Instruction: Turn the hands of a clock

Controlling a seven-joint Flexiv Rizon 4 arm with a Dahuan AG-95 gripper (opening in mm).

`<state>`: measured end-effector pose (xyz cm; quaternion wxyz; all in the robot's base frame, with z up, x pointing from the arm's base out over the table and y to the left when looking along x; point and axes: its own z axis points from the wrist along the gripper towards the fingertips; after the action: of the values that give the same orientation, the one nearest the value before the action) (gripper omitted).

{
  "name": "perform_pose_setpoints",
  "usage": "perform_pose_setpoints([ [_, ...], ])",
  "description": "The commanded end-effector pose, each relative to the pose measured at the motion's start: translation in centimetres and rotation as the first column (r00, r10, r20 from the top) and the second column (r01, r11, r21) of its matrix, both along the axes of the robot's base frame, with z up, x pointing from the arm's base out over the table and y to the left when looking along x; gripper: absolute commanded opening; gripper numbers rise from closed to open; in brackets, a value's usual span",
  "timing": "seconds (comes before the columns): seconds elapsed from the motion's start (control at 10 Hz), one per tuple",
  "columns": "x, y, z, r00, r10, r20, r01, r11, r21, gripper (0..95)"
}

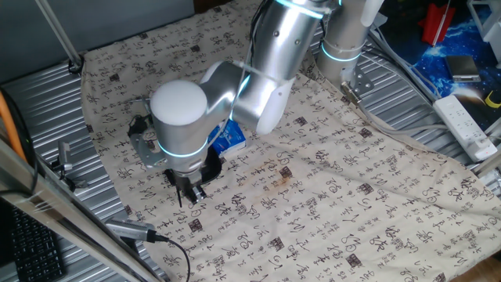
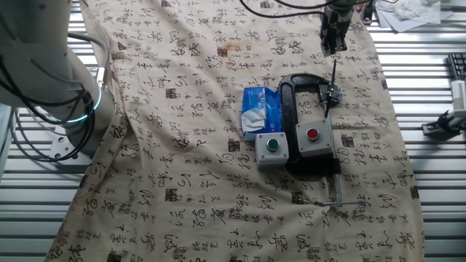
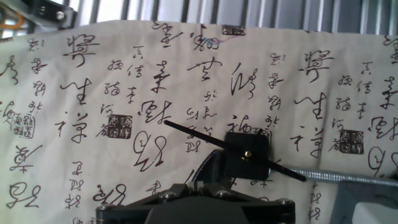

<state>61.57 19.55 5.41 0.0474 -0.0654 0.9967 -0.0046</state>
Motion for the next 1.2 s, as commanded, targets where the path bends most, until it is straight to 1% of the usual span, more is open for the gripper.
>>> perform_pose_setpoints([
  [0.1,0.1,0.0,-0.1,1.000,0.000,-0.003,0.000,1.000,0.001,0.0],
  [0.3,0.5,0.1,-0.6,1.000,0.001,-0.003,-0.001,1.000,0.001,0.0],
  [0.7,1.1,0.1,-1.0,1.000,0.004,-0.003,-0.004,1.000,0.000,0.0],
  [0.9,1.3,0.1,-1.4,1.000,0.007,-0.015,-0.007,1.000,0.000,0.0],
  [1.2,1.3,0.1,-2.1,1.000,0.009,-0.021,-0.009,1.000,0.000,0.0],
])
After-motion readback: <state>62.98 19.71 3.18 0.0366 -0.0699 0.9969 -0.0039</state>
